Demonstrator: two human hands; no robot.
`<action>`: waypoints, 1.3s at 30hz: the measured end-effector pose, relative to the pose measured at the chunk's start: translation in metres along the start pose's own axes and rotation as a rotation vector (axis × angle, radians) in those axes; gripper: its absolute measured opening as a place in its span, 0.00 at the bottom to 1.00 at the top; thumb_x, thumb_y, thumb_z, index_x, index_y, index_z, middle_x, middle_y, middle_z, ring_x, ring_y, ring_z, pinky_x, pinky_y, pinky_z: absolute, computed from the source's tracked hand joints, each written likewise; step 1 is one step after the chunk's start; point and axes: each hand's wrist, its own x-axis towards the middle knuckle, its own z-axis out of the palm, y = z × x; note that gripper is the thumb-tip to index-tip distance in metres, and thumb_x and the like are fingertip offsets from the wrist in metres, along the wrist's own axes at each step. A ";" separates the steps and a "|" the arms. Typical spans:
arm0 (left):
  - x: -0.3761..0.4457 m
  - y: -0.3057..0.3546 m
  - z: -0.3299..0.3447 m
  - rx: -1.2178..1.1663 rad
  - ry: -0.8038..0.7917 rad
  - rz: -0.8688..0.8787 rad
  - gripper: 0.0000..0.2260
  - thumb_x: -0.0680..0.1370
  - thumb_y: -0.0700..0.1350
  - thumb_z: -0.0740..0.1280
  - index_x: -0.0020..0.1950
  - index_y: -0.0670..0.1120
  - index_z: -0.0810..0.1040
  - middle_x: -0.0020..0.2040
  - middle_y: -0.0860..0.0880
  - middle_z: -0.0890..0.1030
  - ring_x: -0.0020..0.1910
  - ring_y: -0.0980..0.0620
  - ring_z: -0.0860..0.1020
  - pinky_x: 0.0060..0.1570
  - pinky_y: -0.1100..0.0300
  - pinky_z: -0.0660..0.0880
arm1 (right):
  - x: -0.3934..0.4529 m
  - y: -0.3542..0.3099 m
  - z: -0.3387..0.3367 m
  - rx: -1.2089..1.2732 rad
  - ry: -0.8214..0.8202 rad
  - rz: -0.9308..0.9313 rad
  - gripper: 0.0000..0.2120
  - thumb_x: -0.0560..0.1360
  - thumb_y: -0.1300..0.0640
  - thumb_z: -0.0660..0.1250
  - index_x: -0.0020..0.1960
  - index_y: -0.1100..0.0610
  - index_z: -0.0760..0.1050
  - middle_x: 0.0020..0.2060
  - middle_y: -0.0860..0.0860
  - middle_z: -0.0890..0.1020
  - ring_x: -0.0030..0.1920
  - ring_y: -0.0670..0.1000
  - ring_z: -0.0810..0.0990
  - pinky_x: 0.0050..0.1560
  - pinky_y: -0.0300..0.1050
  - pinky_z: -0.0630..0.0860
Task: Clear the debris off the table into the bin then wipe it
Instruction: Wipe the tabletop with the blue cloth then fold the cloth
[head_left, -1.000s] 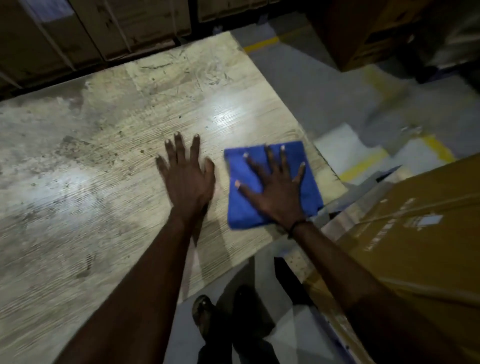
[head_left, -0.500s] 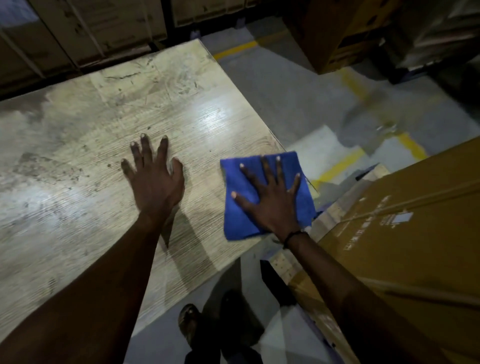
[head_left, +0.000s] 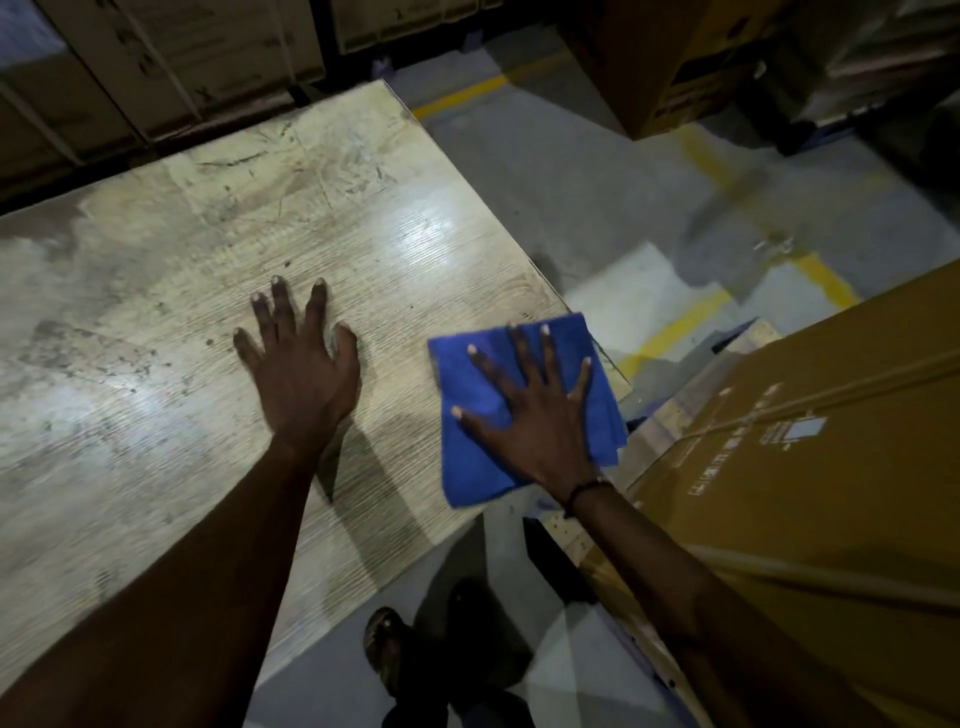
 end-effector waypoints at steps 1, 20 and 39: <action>0.000 0.000 0.000 -0.001 -0.003 0.001 0.27 0.85 0.59 0.53 0.85 0.57 0.58 0.86 0.44 0.52 0.85 0.40 0.49 0.79 0.31 0.46 | -0.013 0.005 0.001 -0.003 -0.009 0.004 0.41 0.74 0.19 0.50 0.82 0.31 0.45 0.85 0.45 0.44 0.85 0.56 0.39 0.75 0.79 0.44; 0.001 0.001 -0.003 0.009 -0.004 -0.006 0.26 0.86 0.58 0.56 0.85 0.57 0.58 0.86 0.45 0.52 0.85 0.41 0.50 0.79 0.32 0.48 | 0.059 0.026 -0.006 0.031 0.007 -0.059 0.40 0.73 0.18 0.50 0.81 0.29 0.47 0.85 0.45 0.46 0.85 0.55 0.43 0.78 0.75 0.47; 0.025 -0.008 0.000 0.019 -0.092 -0.021 0.30 0.84 0.63 0.49 0.86 0.58 0.51 0.87 0.48 0.46 0.85 0.44 0.44 0.79 0.34 0.43 | 0.208 -0.020 -0.010 0.124 0.036 -0.041 0.38 0.74 0.20 0.52 0.81 0.29 0.51 0.85 0.47 0.50 0.85 0.57 0.46 0.79 0.74 0.46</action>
